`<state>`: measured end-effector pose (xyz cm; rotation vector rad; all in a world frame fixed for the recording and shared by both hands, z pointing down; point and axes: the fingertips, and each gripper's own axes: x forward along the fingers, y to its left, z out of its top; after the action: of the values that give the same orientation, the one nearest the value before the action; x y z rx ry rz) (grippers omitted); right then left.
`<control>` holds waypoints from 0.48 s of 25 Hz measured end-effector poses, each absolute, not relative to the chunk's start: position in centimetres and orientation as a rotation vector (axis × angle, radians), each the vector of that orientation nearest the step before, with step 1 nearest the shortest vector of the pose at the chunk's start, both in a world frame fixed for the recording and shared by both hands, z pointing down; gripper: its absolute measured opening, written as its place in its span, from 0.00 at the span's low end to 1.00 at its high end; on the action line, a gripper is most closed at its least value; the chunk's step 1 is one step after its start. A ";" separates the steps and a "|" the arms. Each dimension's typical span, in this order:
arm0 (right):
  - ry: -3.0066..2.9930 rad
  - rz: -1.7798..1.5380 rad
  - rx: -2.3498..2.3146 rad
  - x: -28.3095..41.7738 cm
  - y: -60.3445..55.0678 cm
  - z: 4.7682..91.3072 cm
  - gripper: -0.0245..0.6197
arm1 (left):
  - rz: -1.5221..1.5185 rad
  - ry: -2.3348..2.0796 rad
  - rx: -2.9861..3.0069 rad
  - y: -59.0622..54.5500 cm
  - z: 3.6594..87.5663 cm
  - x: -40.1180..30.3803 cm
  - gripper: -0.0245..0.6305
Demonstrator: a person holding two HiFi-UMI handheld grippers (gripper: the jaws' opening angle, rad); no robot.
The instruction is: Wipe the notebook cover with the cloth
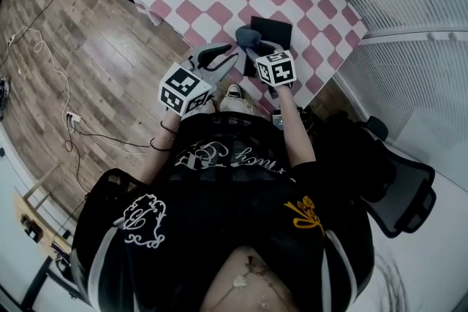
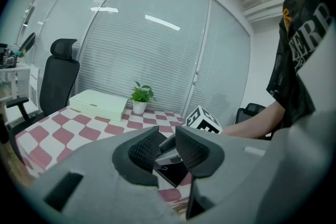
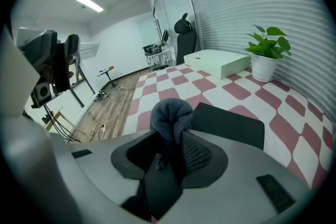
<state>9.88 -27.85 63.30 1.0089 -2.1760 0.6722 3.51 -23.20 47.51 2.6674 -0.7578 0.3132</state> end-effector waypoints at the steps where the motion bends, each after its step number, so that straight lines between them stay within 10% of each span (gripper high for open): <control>1: -2.168 0.681 1.011 10.1 -27.7 63.7 0.24 | 0.312 -0.759 2.667 -23.1 47.5 3.4 0.18; 12: -2.093 0.757 1.166 16.6 -27.1 63.9 0.24 | 0.321 -0.689 2.688 -22.8 47.6 4.6 0.18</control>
<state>16.57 -27.12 63.85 1.1663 -2.0933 0.7573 4.57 -22.83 47.59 2.6875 -0.6895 0.3209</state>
